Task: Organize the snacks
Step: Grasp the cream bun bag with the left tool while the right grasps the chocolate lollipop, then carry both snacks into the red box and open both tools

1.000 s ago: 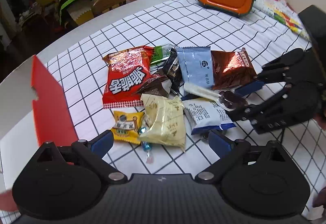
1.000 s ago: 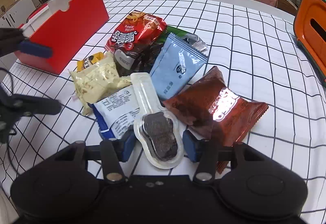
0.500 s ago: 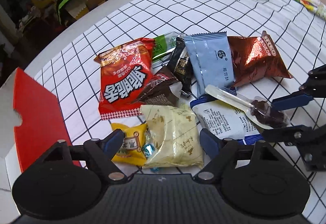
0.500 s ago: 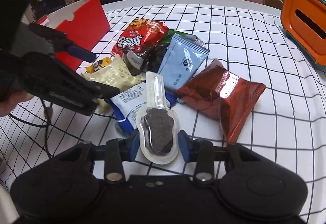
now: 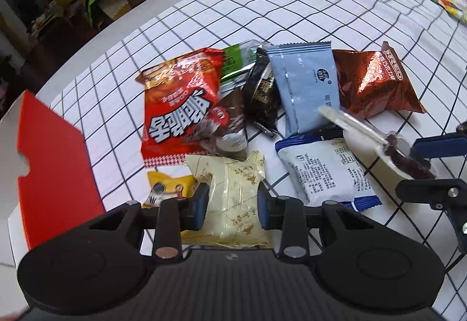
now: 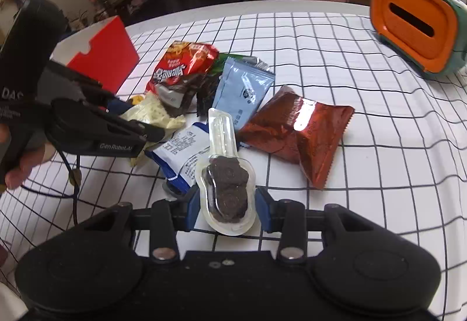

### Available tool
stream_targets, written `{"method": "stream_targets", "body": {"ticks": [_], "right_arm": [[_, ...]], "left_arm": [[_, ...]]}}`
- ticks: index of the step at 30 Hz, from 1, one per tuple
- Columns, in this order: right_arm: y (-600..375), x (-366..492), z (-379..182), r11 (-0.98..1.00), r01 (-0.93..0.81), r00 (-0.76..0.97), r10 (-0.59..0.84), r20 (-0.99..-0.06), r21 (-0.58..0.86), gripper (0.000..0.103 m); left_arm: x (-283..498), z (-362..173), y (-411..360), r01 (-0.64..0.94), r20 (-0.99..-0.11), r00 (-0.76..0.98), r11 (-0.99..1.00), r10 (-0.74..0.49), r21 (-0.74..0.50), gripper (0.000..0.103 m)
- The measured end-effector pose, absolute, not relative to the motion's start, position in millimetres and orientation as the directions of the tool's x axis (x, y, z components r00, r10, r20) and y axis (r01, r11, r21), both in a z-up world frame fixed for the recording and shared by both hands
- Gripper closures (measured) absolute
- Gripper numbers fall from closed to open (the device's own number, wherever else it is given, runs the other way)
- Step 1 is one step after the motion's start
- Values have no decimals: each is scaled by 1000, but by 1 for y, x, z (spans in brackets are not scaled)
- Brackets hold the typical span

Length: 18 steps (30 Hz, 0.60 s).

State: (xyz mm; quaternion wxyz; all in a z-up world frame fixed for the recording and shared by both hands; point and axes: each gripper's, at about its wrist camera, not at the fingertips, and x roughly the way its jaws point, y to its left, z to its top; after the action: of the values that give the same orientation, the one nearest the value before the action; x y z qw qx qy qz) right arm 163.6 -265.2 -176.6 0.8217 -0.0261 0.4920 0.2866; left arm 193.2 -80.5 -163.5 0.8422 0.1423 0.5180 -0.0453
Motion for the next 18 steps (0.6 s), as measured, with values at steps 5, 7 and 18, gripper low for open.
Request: {"method": "stream_targets", "body": {"ticks": [5, 7, 18], "right_arm": [[-268, 153, -163, 834, -495, 370, 455, -810, 243, 64], [-267, 150, -157, 831, -499, 372, 462, -805, 246, 64], [-247, 136, -111, 756, -617, 375, 525, -764, 217, 64]], "left_arm": [[182, -152, -69, 170, -889, 455, 975, 52, 145, 71], [176, -145, -66, 150, -887, 459, 980, 47, 130, 71], [134, -93, -40, 15, -860, 507, 998, 48, 65, 71]]}}
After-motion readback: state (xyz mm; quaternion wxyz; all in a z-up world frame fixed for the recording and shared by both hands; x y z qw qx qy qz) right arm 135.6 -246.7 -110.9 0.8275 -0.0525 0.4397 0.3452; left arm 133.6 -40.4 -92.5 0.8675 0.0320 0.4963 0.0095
